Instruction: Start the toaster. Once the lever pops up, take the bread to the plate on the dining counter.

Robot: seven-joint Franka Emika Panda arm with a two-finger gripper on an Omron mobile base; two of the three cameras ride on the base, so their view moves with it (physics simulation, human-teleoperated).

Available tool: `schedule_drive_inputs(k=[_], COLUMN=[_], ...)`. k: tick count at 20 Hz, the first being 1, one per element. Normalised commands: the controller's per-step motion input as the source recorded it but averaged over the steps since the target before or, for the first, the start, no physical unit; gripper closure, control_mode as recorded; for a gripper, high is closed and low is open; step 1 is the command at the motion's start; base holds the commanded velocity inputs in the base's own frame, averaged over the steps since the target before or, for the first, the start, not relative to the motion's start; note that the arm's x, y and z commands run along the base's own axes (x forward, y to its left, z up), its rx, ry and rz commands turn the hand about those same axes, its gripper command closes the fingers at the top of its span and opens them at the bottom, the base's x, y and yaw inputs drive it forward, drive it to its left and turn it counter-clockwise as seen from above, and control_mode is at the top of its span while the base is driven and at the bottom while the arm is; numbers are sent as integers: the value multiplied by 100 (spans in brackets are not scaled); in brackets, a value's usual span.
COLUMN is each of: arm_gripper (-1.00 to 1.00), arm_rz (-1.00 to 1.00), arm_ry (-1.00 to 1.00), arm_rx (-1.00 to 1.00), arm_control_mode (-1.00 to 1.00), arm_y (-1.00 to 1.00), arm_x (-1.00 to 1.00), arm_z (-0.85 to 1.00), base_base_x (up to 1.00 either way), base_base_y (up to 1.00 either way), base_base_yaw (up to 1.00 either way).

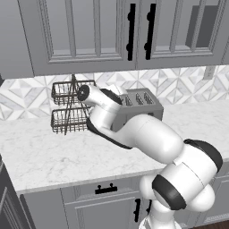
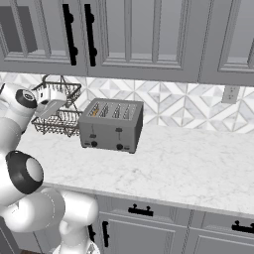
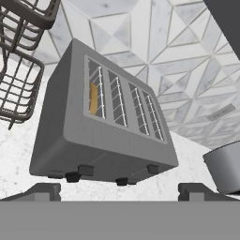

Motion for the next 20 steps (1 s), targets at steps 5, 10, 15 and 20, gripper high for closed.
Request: schedule_drive_inputs(k=[5,10,15,20], arm_gripper=[-100,-100,-100,-100], arm_rz=[0,0,0,0], arm_ry=[0,0,0,0], arm_rx=[0,0,0,0], arm_control_mode=[-100,-100,-100,-100], arm_y=[0,0,0,0], arm_x=[0,0,0,0], arm_z=[0,0,0,0], base_base_x=[0,0,0,0], base_base_y=[0,0,0,0], base_base_yaw=[0,0,0,0])
